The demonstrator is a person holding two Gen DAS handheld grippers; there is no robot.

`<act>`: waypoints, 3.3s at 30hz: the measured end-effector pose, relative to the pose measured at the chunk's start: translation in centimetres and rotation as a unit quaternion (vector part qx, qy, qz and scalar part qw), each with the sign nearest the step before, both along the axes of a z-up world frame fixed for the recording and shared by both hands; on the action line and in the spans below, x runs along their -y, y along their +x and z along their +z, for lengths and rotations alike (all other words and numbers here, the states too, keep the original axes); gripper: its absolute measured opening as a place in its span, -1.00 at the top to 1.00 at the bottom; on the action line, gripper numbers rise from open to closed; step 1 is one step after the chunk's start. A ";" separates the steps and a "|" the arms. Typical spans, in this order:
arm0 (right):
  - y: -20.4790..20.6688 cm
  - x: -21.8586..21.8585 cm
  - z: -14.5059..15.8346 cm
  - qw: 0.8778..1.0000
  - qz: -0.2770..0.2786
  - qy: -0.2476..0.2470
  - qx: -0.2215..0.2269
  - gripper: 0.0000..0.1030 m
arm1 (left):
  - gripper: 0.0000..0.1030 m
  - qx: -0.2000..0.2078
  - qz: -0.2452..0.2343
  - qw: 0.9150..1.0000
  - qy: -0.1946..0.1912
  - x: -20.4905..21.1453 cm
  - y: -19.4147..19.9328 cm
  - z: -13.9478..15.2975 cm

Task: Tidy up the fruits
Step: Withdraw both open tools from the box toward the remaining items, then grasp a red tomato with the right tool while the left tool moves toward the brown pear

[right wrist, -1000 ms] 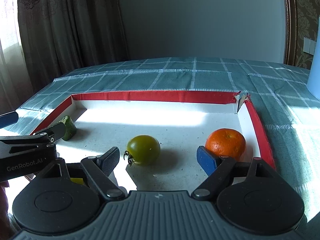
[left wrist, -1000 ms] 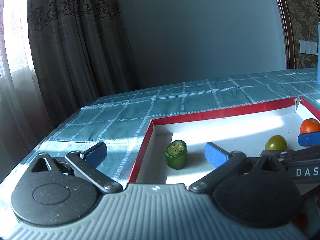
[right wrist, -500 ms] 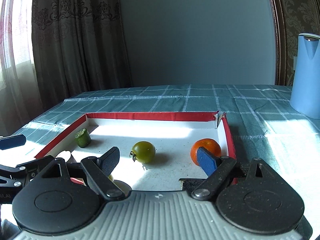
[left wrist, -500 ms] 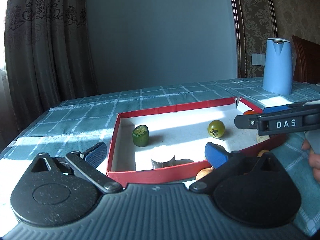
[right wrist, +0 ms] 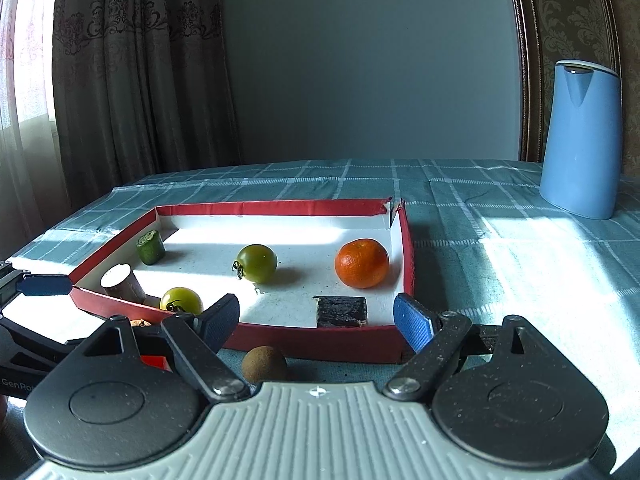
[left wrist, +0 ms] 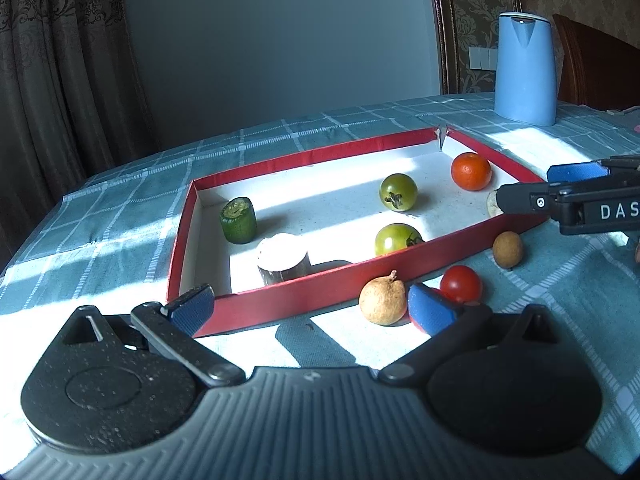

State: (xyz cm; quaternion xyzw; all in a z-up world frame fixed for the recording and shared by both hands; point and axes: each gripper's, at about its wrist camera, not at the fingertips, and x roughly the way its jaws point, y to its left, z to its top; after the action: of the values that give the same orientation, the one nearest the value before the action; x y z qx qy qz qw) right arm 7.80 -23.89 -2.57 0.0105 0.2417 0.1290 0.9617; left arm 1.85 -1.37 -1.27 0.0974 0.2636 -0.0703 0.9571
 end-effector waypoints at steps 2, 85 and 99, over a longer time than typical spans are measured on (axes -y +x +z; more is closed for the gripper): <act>-0.2 0.2 0.2 1.000 -0.003 0.006 0.006 -0.64 | -1.00 0.002 -0.016 1.000 -0.008 0.0 -0.2 0.1; 1.2 -2.8 -2.2 0.964 0.124 0.163 -0.169 0.22 | -0.11 0.037 -0.032 0.994 0.099 1.8 -0.5 -0.8; 0.8 -2.6 -2.1 0.970 0.112 0.149 -0.154 0.47 | 0.03 0.040 -0.026 0.994 0.102 1.7 -0.5 -0.7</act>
State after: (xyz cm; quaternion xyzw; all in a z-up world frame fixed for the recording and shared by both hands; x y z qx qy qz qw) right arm 8.63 -21.32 -4.71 0.1464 0.3645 0.2677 0.8798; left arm 1.33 -3.08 -1.98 0.2038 0.2283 -0.0643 0.9499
